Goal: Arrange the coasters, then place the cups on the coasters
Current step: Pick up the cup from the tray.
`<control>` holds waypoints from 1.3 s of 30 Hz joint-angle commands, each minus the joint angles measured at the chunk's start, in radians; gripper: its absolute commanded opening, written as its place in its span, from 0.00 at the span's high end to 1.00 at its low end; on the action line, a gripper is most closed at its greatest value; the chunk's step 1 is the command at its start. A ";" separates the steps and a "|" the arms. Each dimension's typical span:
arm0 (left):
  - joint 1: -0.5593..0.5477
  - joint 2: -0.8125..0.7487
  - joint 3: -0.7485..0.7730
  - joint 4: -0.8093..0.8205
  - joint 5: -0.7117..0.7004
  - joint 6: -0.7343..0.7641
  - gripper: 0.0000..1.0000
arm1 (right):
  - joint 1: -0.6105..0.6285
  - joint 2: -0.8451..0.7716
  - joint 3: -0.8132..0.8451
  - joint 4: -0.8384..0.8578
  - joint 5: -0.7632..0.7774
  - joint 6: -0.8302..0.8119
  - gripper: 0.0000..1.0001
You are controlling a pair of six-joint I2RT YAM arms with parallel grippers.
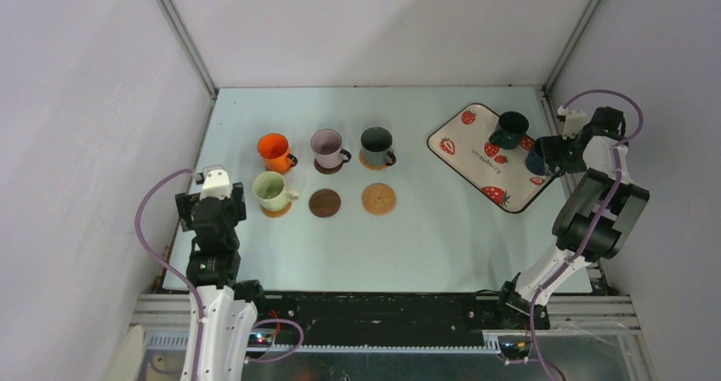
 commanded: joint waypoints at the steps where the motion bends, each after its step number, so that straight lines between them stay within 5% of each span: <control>1: 0.004 0.006 0.018 0.034 -0.025 -0.003 0.02 | 0.004 0.082 0.096 -0.104 -0.076 -0.063 0.01; 8: 0.005 0.000 0.015 0.037 -0.036 -0.001 0.02 | 0.021 0.146 0.175 -0.182 -0.165 -0.058 0.07; 27: 0.005 0.001 0.009 0.045 -0.036 0.005 0.02 | 0.081 0.193 0.113 -0.064 -0.052 0.059 0.32; 31: 0.005 0.000 0.007 0.044 -0.038 0.005 0.02 | 0.085 0.196 0.110 -0.040 -0.045 0.087 0.51; 36: 0.004 -0.001 0.007 0.045 -0.039 0.005 0.02 | 0.093 0.197 0.106 -0.027 -0.035 0.093 0.99; 39: 0.005 -0.002 0.007 0.046 -0.037 0.006 0.02 | 0.090 0.159 0.075 -0.010 -0.026 0.093 1.00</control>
